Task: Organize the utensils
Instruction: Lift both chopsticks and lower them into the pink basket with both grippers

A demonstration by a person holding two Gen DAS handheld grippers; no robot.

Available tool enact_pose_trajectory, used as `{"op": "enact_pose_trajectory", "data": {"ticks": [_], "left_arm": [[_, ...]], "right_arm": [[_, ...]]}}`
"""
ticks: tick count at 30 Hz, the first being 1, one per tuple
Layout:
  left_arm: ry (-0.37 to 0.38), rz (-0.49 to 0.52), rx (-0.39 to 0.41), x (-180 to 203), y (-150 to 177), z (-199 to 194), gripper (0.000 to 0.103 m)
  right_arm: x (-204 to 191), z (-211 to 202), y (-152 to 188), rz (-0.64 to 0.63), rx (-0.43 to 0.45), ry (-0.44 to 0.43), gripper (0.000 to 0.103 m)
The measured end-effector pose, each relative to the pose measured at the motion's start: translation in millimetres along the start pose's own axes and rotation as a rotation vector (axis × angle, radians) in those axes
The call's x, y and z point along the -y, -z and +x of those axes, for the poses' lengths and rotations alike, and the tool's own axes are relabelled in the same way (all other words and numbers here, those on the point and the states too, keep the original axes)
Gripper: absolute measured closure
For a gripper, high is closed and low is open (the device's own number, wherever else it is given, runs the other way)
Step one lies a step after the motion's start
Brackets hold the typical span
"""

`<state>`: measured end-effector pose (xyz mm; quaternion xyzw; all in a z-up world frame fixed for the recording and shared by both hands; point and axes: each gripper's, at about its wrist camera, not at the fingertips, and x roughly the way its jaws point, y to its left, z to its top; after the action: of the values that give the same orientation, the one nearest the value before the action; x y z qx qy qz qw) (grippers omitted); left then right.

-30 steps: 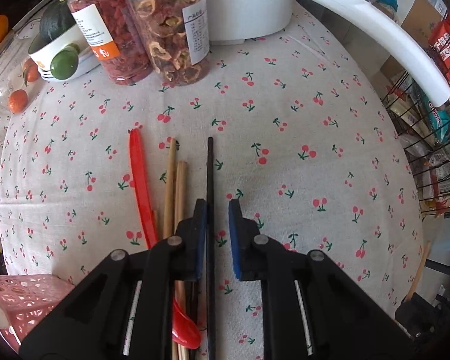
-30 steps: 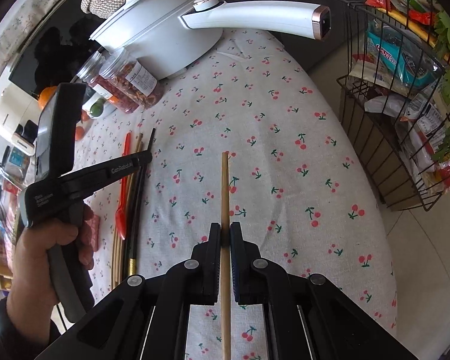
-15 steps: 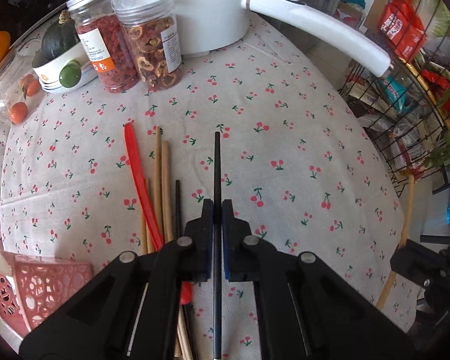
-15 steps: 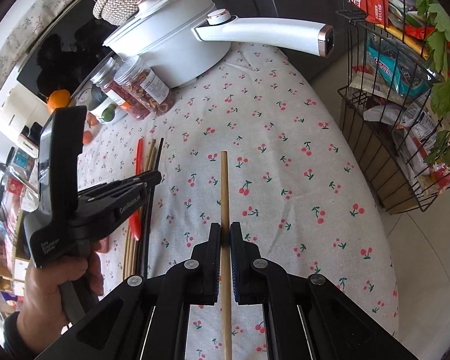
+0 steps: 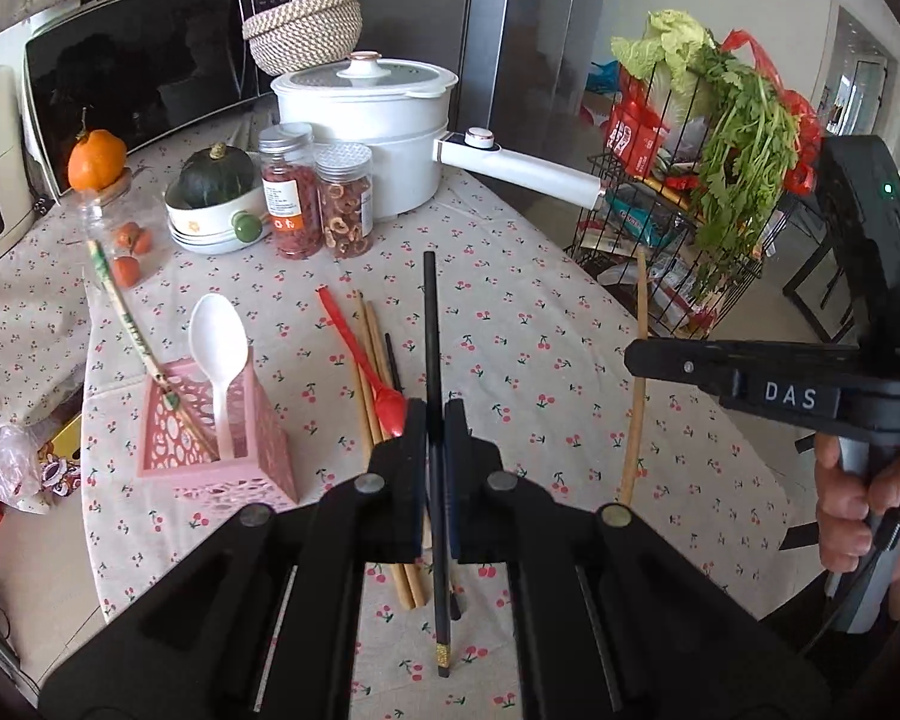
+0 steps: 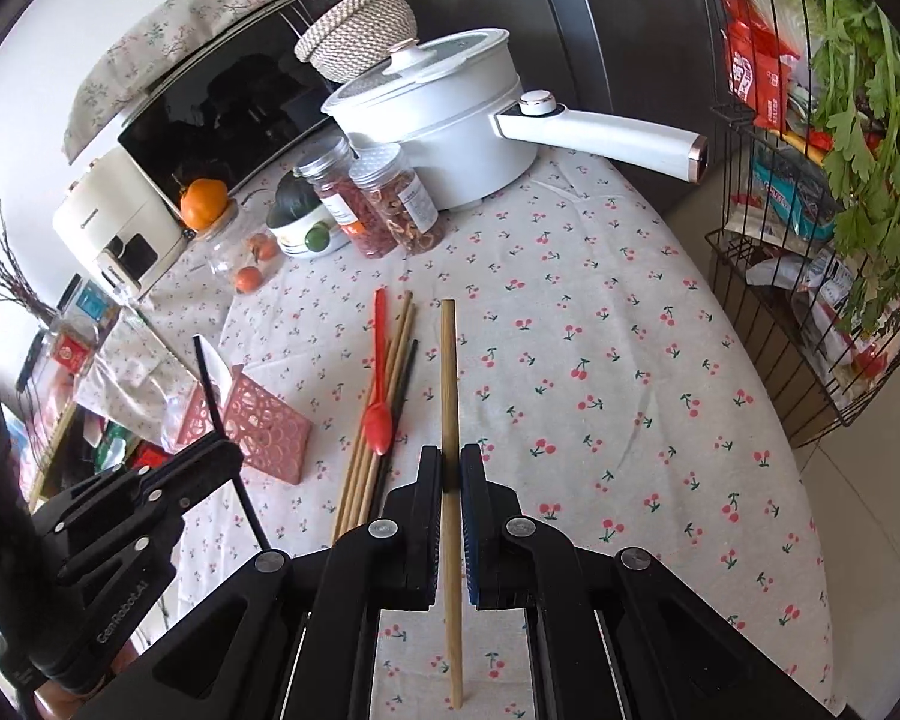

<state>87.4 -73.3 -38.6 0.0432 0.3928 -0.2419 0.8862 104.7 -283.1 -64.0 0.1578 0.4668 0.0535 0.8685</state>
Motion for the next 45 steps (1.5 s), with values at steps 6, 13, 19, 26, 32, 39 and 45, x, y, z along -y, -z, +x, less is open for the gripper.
{"op": "enact_pose_trajectory", "data": {"ticks": [6, 13, 19, 26, 32, 39, 45], "left_arm": [[0.032, -0.052, 0.146, -21.5, 4.2, -53.8, 0.097], [0.006, -0.068, 0.337, -44.5, -6.8, -117.2, 0.097], [-0.061, -0.115, 0.454, -69.1, -16.0, -138.7, 0.097], [-0.128, -0.139, 0.524, -86.7, -17.9, -134.3, 0.097], [-0.169, -0.134, 0.532, -94.9, -21.5, -117.0, 0.097], [-0.209, -0.124, 0.458, -103.3, -20.9, -75.5, 0.097], [-0.203, -0.132, 0.387, -108.8, -22.1, -51.3, 0.097]], "right_arm": [[-45.1, -23.1, 3.8, -0.138, 0.089, -0.005, 0.097], [-91.0, -49.6, 1.5, -0.237, 0.194, -0.062, 0.097], [-119.9, -67.5, -9.2, -0.252, 0.282, -0.133, 0.097], [-141.4, -75.1, -20.0, -0.239, 0.370, -0.197, 0.097], [-152.1, -59.2, -27.9, -0.226, 0.400, -0.220, 0.097], [-153.7, -33.5, -34.5, -0.209, 0.398, -0.228, 0.097], [-153.3, -9.4, -34.8, -0.220, 0.335, -0.210, 0.097]]}}
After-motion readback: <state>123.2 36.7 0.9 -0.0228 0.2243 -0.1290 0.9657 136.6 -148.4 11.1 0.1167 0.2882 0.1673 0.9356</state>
